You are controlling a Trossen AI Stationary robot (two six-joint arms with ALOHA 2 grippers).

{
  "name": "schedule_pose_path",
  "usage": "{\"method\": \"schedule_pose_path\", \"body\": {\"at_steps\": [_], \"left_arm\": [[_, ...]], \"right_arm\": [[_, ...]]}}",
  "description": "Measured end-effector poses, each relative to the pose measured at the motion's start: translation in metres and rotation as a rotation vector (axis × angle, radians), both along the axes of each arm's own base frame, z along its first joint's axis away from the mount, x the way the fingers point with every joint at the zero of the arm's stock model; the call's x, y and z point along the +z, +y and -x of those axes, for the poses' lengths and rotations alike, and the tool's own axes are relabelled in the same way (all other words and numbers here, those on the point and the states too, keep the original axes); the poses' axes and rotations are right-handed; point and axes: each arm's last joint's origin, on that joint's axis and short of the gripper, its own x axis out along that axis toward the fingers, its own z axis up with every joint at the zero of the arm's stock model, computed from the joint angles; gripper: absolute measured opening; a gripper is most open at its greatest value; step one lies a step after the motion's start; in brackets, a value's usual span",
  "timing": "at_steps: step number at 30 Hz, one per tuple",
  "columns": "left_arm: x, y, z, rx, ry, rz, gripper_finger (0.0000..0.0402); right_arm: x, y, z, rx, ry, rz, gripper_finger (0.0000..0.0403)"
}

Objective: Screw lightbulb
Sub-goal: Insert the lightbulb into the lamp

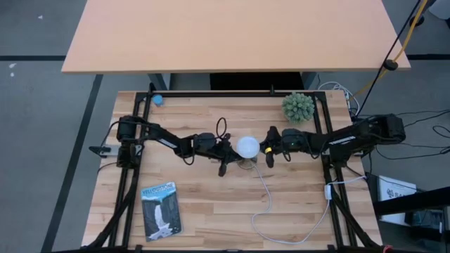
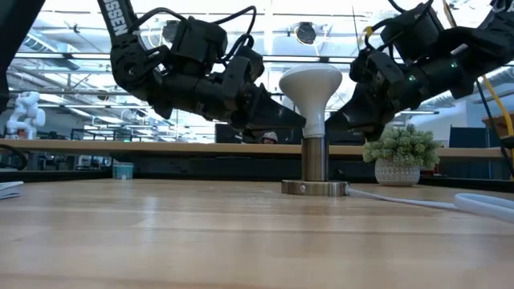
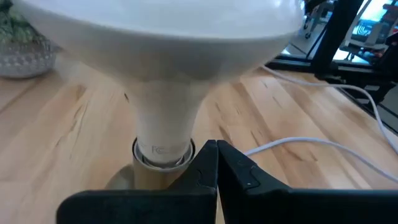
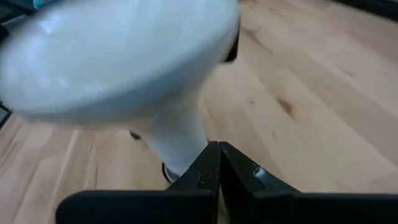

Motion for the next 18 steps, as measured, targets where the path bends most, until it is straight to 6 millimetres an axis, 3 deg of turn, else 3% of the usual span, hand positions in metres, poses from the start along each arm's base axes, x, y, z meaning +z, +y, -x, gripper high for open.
{"method": "schedule_pose_path", "body": {"at_steps": [18], "left_arm": [[-0.001,0.013,0.001,0.034,0.008,0.015,0.0]], "right_arm": [[0.003,0.01,-0.002,0.068,-0.029,0.024,0.0]]}}
